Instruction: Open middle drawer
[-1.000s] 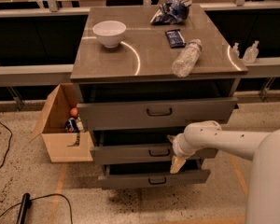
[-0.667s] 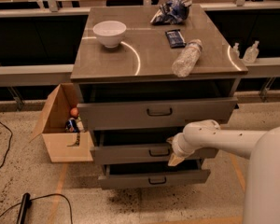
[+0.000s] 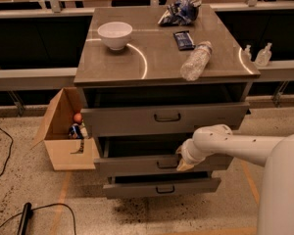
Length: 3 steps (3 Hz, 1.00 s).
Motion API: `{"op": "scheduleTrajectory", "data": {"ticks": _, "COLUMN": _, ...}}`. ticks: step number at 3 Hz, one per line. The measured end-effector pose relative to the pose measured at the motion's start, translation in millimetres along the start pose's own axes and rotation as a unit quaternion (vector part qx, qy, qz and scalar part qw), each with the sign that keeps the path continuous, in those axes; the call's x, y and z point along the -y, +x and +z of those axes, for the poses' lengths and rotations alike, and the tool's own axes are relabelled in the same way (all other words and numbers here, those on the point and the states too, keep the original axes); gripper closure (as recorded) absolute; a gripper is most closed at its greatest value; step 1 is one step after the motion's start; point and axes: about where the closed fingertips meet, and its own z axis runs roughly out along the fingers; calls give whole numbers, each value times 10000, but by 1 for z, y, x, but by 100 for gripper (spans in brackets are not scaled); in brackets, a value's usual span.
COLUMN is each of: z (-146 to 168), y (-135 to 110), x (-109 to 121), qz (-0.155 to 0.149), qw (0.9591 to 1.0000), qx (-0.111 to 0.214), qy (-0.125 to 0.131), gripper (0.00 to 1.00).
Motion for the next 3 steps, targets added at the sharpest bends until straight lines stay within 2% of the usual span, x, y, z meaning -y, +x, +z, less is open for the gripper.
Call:
{"op": "scheduleTrajectory", "data": {"ticks": 2, "z": -15, "y": 1, "x": -15, "qz": -91, "qw": 9998, "qx": 23, "qy": -201, "gripper": 17}}
{"op": "scheduleTrajectory", "data": {"ticks": 3, "z": -18, "y": -4, "x": -22, "qz": -182, "qw": 9993, "qx": 67, "qy": -316, "gripper": 15}}
